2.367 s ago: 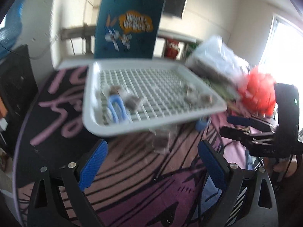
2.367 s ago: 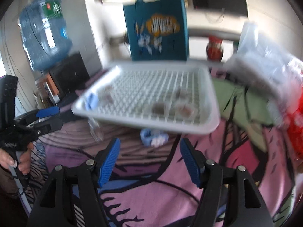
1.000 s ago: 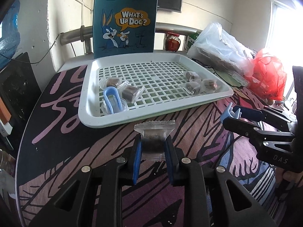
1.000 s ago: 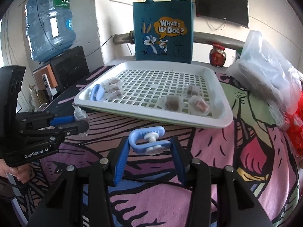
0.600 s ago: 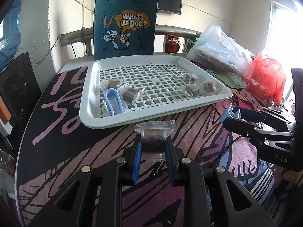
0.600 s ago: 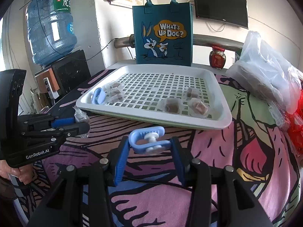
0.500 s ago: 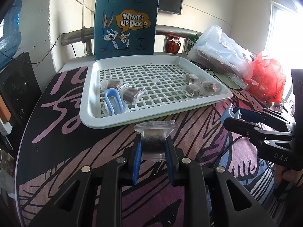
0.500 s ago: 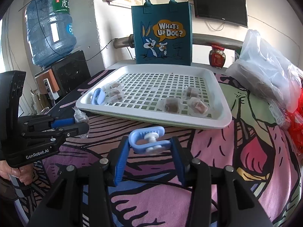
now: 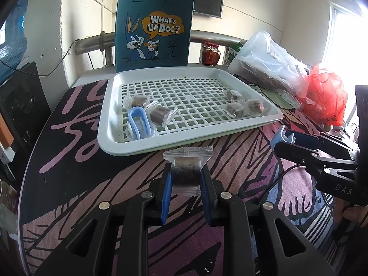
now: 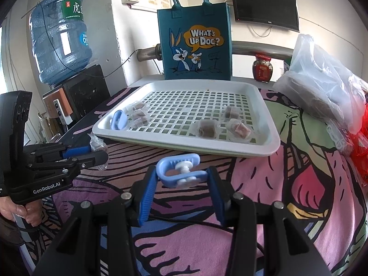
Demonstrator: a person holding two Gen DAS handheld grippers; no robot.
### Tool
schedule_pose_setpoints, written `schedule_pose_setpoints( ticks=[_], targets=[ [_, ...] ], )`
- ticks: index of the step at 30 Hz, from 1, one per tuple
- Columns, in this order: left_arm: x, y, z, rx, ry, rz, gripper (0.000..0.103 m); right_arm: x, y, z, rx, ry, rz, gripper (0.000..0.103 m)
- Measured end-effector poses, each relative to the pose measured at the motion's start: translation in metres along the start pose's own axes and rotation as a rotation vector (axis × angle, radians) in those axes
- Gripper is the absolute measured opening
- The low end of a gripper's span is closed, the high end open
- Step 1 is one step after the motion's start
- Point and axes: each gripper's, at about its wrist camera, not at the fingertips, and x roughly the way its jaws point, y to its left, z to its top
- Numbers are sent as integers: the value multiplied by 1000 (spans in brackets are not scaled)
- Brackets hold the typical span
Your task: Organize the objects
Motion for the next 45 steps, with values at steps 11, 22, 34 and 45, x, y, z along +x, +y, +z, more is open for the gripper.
schedule_pose_setpoints(
  ticks=[11, 22, 34, 45],
  targets=[
    [0, 0, 0, -3, 1, 0, 22, 0, -3, 0, 12, -1, 6, 43],
    [1, 0, 0, -4, 1, 2, 22, -1, -5, 0, 19, -7, 9, 43],
    [1, 1, 1, -4, 2, 2, 22, 0, -5, -1, 19, -7, 9, 43],
    [1, 1, 1, -5, 3, 2, 22, 0, -6, -1, 19, -6, 10, 43]
  ],
)
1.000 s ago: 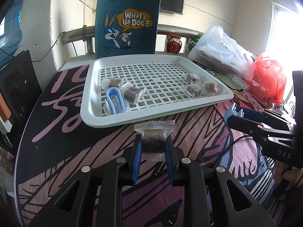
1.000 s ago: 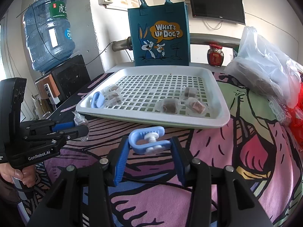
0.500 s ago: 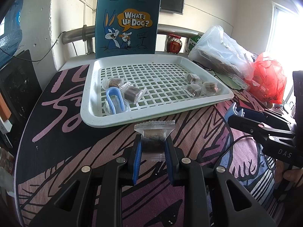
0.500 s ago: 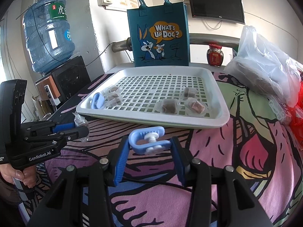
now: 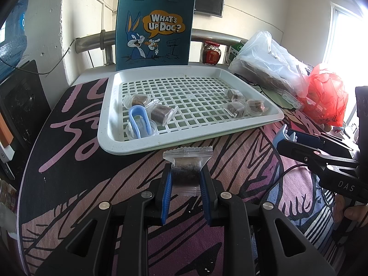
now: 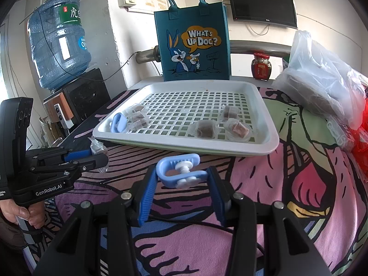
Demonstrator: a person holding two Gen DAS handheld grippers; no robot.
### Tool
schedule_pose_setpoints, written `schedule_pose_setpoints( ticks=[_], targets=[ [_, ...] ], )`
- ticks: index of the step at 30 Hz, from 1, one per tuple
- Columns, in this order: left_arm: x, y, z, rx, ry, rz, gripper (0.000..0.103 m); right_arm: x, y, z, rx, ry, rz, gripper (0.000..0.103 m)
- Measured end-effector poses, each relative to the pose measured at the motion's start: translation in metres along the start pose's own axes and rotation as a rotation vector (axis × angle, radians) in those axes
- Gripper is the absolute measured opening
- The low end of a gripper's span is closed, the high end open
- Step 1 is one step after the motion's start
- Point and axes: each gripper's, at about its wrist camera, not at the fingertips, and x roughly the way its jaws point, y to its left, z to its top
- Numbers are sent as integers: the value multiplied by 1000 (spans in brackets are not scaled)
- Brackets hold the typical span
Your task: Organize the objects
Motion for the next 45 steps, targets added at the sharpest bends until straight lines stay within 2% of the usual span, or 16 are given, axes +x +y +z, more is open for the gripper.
schedule_pose_setpoints(
  ticks=[45],
  targets=[
    [2, 2, 0, -5, 5, 0, 22, 1, -1, -1, 8, 5, 9, 43]
  ],
)
